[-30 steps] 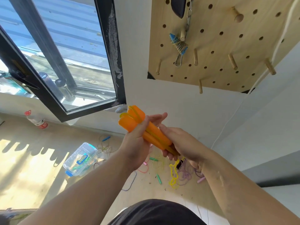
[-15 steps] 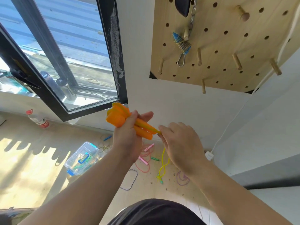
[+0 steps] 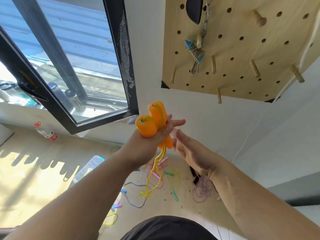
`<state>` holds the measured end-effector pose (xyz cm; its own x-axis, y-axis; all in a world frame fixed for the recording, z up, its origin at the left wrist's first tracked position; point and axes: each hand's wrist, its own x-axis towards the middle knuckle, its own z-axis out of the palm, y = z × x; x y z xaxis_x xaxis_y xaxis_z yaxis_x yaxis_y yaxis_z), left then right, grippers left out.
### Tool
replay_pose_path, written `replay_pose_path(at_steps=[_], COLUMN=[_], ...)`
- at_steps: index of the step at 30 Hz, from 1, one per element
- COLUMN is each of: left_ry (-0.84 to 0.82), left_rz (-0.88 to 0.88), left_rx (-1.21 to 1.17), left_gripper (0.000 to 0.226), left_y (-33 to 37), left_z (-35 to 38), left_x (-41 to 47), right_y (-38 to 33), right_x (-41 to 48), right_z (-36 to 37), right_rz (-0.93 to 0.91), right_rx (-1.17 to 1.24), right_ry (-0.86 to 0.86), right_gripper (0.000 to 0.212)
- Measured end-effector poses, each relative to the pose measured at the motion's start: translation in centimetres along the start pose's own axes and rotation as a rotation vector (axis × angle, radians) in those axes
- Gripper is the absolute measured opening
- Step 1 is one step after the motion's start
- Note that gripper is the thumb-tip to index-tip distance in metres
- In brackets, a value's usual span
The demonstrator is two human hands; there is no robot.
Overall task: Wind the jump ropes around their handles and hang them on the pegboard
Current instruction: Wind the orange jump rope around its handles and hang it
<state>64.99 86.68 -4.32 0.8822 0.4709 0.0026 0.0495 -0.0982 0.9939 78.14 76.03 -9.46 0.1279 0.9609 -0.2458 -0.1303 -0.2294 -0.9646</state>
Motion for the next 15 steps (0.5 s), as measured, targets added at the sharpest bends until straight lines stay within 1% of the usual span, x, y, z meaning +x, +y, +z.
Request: replay_pose_path(at_steps=[1, 2, 4, 5, 7, 8, 9, 10, 11, 12, 13, 15], left_ry=[-0.032, -0.038, 0.019, 0.076, 0.191, 0.216, 0.237, 0.252, 0.27, 0.296, 0.316, 0.326], left_rz=[0.002, -0.001, -0.008, -0.011, -0.013, -0.021, -0.036, -0.05, -0.06, -0.074, -0.103, -0.152], left_rx=[0.036, 0.075, 0.178, 0.266, 0.428, 0.447, 0.426, 0.369, 0.254, 0.102, -0.07, -0.361], left_gripper=[0.025, 0.027, 0.028, 0.031, 0.051, 0.055, 0.05, 0.039, 0.023, 0.013, 0.013, 0.019], left_y=[0.6, 1.2, 2.2, 2.5, 2.5, 2.4, 2.1, 1.9, 1.6, 1.3, 1.2, 0.5], left_z=[-0.3, -0.8, -1.8, -2.4, -3.7, -4.1, -4.3, -4.2, -3.8, -3.3, -2.7, -1.7], left_x=[0.2, 0.5, 1.5, 2.0, 2.8, 3.0, 3.0, 2.9, 2.7, 2.7, 2.5, 2.3], right_y=[0.2, 0.2, 0.0, -0.1, -0.4, -0.7, -0.9, -1.1, -1.3, -1.4, -1.4, -1.7], right_x=[0.4, 0.7, 1.1, 1.4, 1.7, 1.7, 1.6, 1.5, 1.4, 1.3, 1.2, 0.9], right_z=[0.4, 0.8, 1.2, 1.3, 1.2, 1.1, 0.9, 0.7, 0.5, 0.5, 0.4, 0.5], right_rz=[-0.001, 0.009, 0.066, 0.076, 0.006, -0.045, -0.087, -0.127, -0.173, -0.222, -0.257, -0.241], right_rx=[0.022, 0.036, 0.072, 0.057, -0.116, -0.213, -0.312, -0.424, -0.52, -0.587, -0.614, -0.53], right_ry=[-0.052, -0.075, -0.082, -0.053, 0.089, 0.166, 0.238, 0.299, 0.346, 0.38, 0.403, 0.389], right_gripper=[0.062, 0.066, 0.081, 0.082, 0.067, 0.059, 0.053, 0.047, 0.042, 0.038, 0.034, 0.018])
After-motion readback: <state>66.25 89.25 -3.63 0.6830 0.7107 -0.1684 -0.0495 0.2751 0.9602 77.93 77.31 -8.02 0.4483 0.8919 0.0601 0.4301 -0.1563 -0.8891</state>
